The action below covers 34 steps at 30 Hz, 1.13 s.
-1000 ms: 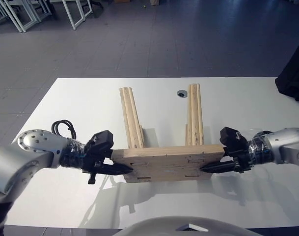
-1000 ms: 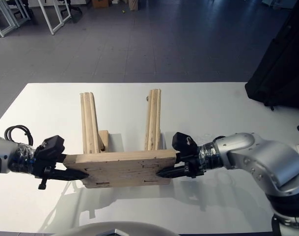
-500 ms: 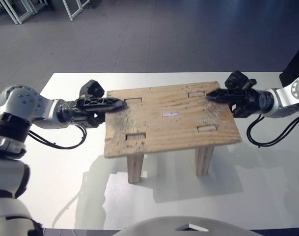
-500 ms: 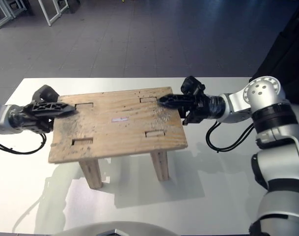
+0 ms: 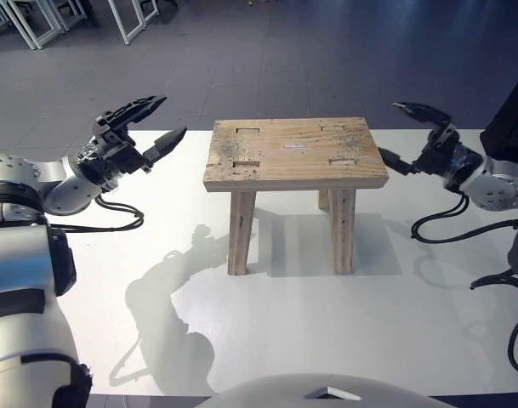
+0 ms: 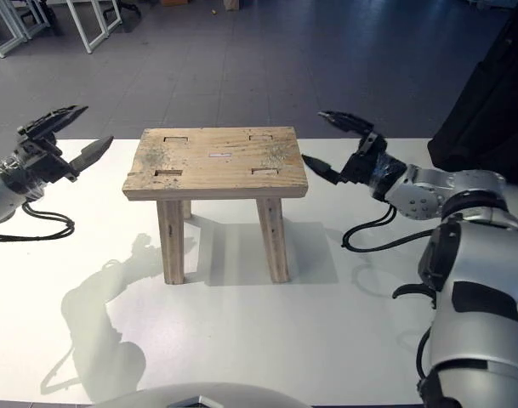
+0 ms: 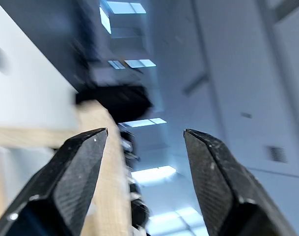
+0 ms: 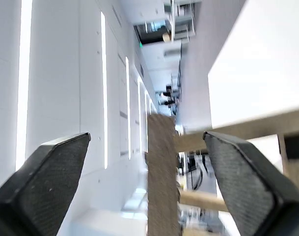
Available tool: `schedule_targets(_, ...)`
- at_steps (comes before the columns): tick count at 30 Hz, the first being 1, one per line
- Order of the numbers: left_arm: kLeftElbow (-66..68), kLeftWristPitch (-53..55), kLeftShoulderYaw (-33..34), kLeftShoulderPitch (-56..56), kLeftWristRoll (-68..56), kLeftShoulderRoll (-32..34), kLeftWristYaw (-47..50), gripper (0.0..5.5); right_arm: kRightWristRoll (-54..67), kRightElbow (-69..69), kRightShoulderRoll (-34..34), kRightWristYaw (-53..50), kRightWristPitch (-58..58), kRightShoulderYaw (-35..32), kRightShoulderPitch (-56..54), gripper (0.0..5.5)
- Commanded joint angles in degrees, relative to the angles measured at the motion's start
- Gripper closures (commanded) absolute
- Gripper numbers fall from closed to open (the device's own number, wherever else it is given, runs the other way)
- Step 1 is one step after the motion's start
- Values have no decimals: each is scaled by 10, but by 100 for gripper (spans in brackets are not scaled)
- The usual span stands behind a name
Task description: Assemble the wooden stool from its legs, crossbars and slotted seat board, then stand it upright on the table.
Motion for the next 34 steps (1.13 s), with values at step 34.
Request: schedule_targets(34,-965,-679,40,651,694,-404,583,264,-671,-943,301,-355,-619,111,618,129)
